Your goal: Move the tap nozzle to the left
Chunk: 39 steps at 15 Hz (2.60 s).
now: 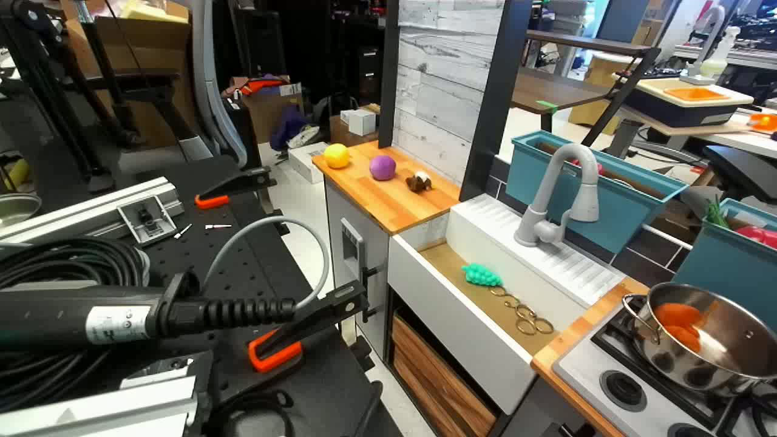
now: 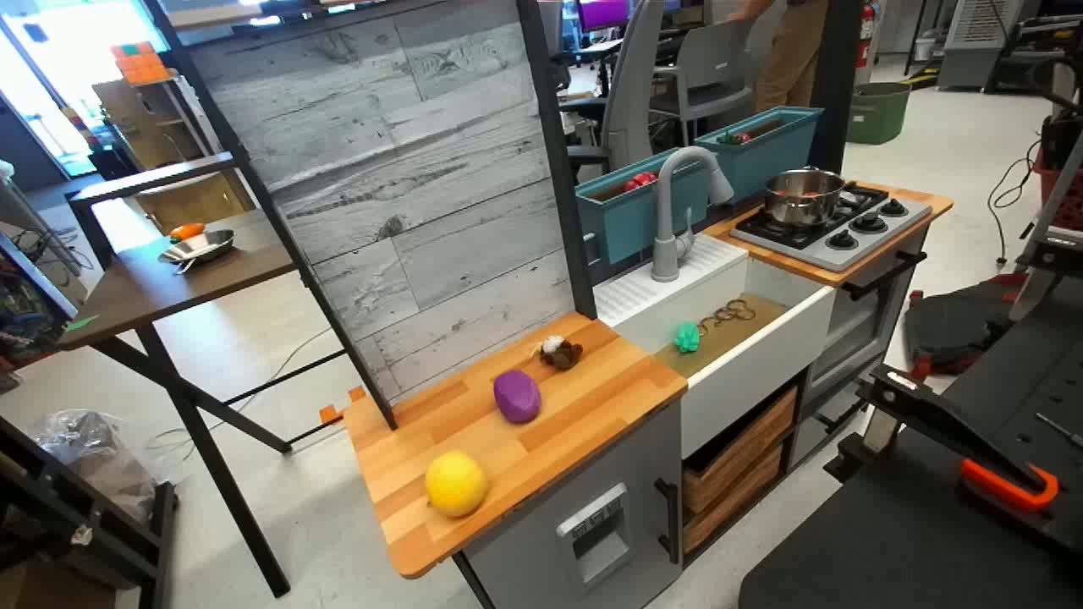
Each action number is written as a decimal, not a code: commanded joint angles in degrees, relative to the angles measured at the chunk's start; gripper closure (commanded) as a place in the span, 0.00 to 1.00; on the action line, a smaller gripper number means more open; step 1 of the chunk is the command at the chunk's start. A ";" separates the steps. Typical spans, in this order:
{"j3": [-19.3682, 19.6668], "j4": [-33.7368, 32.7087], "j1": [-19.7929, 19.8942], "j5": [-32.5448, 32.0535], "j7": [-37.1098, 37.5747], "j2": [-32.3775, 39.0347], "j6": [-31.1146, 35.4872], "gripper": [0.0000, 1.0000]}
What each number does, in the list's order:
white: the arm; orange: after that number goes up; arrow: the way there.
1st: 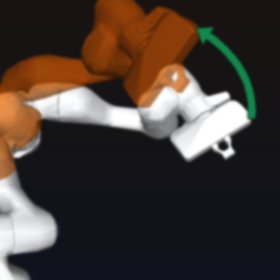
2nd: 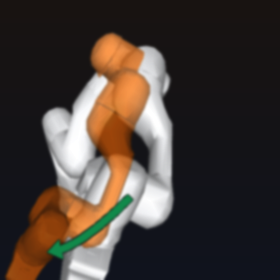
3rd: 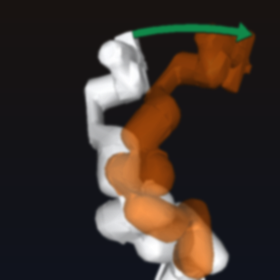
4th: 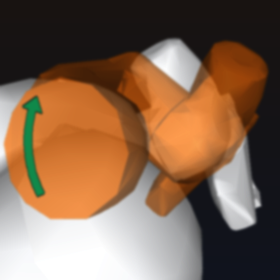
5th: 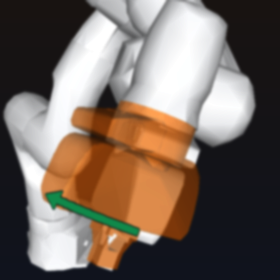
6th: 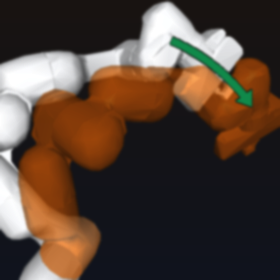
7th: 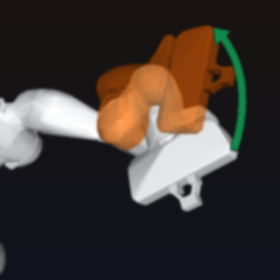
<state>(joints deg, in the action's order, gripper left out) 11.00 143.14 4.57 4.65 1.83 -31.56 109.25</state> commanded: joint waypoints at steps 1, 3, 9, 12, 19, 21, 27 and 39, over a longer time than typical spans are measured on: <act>-1.22 -0.11 1.41 0.67 -0.63 0.17 -0.18 0.00; -1.22 -0.11 1.41 0.67 -0.63 0.17 -0.18 0.00; -1.16 0.00 1.01 1.34 -0.76 1.76 1.19 0.00; -2.29 2.27 0.86 0.67 0.34 6.78 10.71 0.00; -6.52 2.52 2.57 -17.06 9.73 32.11 38.37 0.00; -7.95 -0.78 4.75 -27.97 17.64 40.16 43.60 0.00; 11.78 -18.22 -9.66 -55.64 39.43 63.25 56.11 0.00; 6.02 -33.35 -4.17 -45.44 60.58 81.31 79.90 0.00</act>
<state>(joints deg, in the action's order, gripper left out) 19.18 111.98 -1.51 -43.01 60.29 49.12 184.20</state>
